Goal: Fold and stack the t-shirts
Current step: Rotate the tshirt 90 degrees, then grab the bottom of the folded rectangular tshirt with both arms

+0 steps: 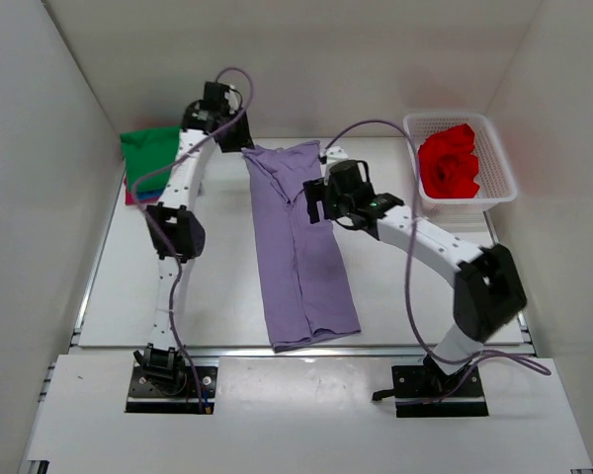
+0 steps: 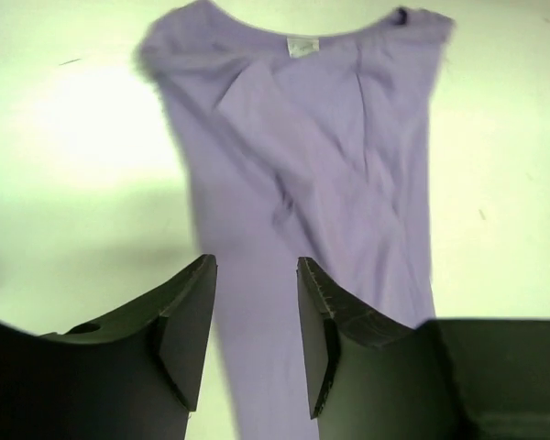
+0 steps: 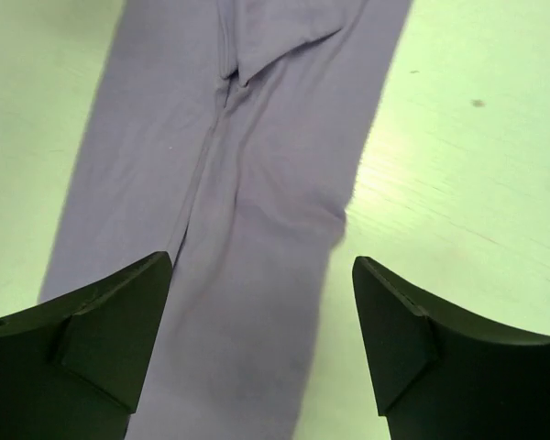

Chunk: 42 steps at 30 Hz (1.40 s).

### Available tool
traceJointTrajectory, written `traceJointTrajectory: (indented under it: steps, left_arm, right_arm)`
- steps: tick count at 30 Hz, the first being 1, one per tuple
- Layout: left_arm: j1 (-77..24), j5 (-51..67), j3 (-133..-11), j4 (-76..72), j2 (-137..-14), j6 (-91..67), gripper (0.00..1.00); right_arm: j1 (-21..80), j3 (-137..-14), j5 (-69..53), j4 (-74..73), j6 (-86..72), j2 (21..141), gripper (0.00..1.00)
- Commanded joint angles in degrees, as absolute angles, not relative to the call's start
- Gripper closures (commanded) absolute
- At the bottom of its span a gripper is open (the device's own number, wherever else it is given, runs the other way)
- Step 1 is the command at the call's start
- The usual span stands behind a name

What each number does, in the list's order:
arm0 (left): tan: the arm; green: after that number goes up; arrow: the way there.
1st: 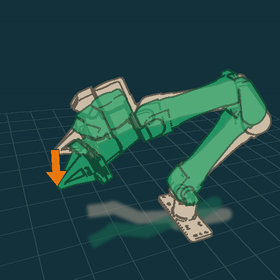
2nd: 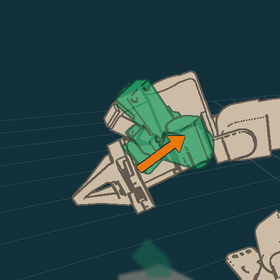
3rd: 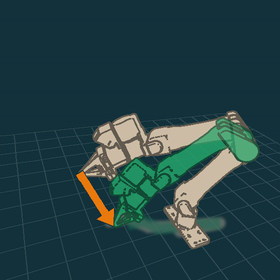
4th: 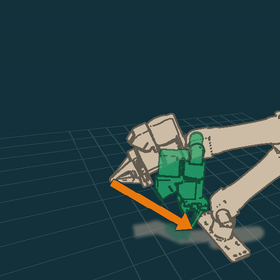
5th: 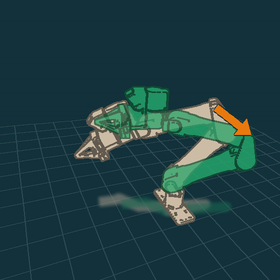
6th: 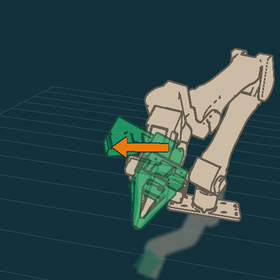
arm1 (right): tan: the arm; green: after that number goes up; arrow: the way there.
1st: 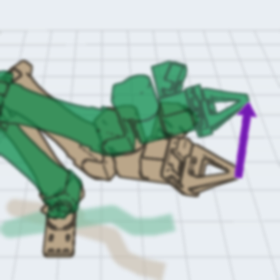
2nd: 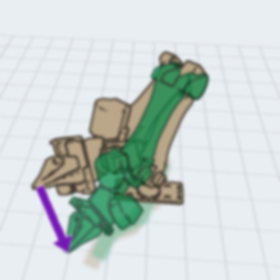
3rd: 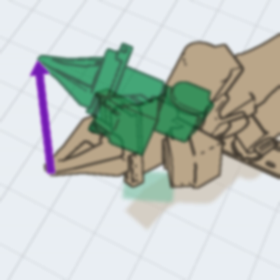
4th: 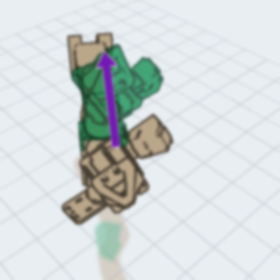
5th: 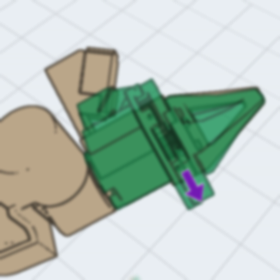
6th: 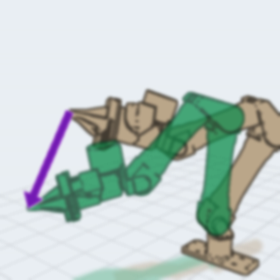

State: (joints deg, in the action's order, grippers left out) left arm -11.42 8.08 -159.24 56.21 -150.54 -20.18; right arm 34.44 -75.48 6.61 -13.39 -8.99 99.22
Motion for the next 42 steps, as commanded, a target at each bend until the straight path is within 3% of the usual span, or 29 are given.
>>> traceJointTrajectory:
  steps: [1, 7, 10, 13, 19, 22, 31, 42]
  left_arm:
    - [-10.3, 3.8, -158.1, 73.2, -130.7, -14.1, 0.49]
    - [-14.8, -3.6, -128.5, 71.4, -100.2, -15.6, 0.45]
    - [-17.6, -4.1, -101.8, 62.0, -79.0, -17.0, 0.44]
    - [-18.5, 5.1, -70.7, 53.2, -67.0, -20.6, 0.43]
    - [-32.4, 8.2, -36.6, 36.2, -53.4, -37.1, 0.41]
    - [-37.6, 7.5, -29.9, 30.2, -51.2, -42.6, 0.41]
    - [-44.1, 6.7, -19.6, 17.8, -51.9, -51.2, 0.38]
    - [-52.6, 6.9, -24.0, 13.7, -68.1, -54.1, 0.39]
  right_arm:
    - [33.0, -68.8, 6.4, -15.9, -9.6, 89.1, 0.22]
    - [30.6, -54.8, 2.0, -20.0, -13.3, 75.3, 0.22]
    - [27.5, -48.3, -2.9, -20.6, -14.9, 68.8, 0.23]
    - [23.5, -41.1, -7.8, -22.1, -16.8, 63.2, 0.25]
    - [23.0, -30.6, -11.3, -24.0, -23.4, 54.9, 0.34]
    - [23.4, -26.1, -15.6, -23.0, -27.9, 51.6, 0.41]
    - [28.9, -19.4, -15.9, -21.1, -35.1, 48.8, 0.41]
    - [30.1, -18.4, -16.4, -19.2, -36.6, 51.4, 0.41]
